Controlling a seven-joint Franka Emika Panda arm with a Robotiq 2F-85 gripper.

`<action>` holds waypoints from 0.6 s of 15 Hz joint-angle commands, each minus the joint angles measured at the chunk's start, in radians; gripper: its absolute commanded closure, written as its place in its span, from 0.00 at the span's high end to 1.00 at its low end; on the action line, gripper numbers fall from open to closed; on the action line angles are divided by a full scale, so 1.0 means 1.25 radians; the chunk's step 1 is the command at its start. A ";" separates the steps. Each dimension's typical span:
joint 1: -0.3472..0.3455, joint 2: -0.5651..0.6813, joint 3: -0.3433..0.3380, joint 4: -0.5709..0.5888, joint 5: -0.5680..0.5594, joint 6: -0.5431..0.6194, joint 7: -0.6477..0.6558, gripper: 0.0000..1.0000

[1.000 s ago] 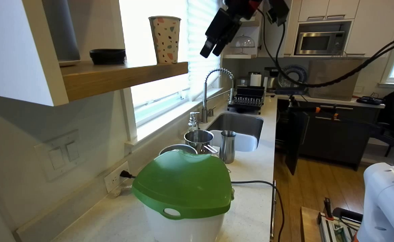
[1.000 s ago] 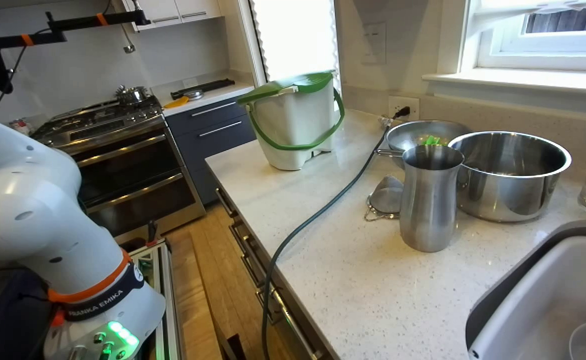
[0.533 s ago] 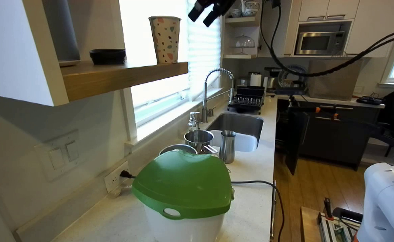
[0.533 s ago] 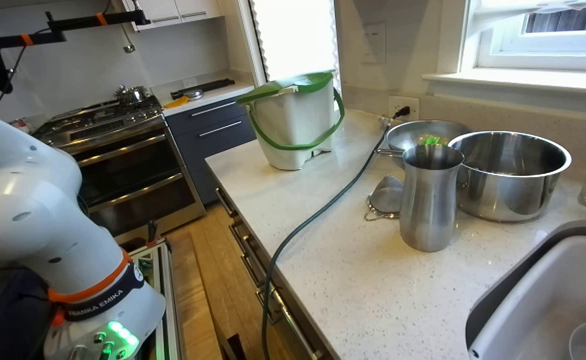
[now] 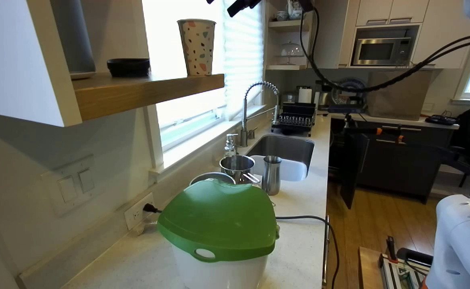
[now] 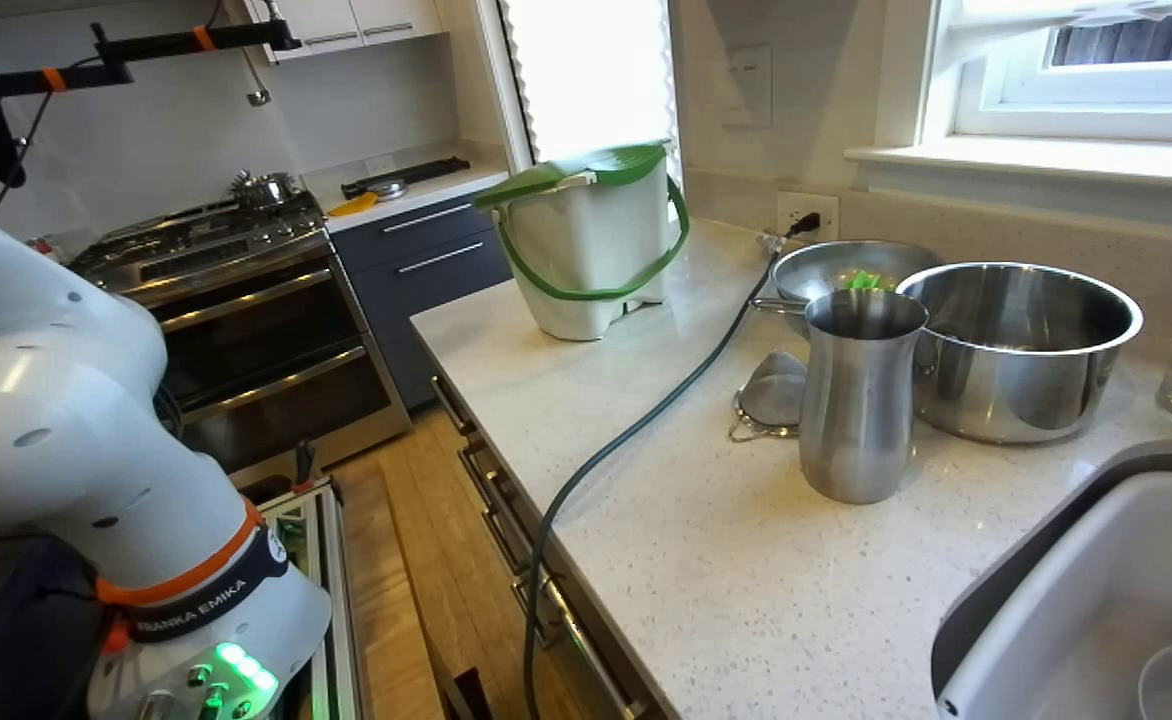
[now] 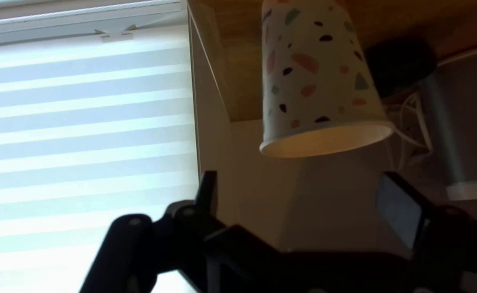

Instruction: Move the cup from the shelf to the countertop

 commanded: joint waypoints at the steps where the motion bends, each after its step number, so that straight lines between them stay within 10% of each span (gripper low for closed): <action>1: -0.020 0.035 0.012 0.017 -0.021 -0.012 0.064 1.00; 8: -0.011 0.088 0.008 0.061 -0.004 -0.075 0.113 1.00; 9: -0.010 0.092 0.007 0.068 -0.003 -0.092 0.115 0.75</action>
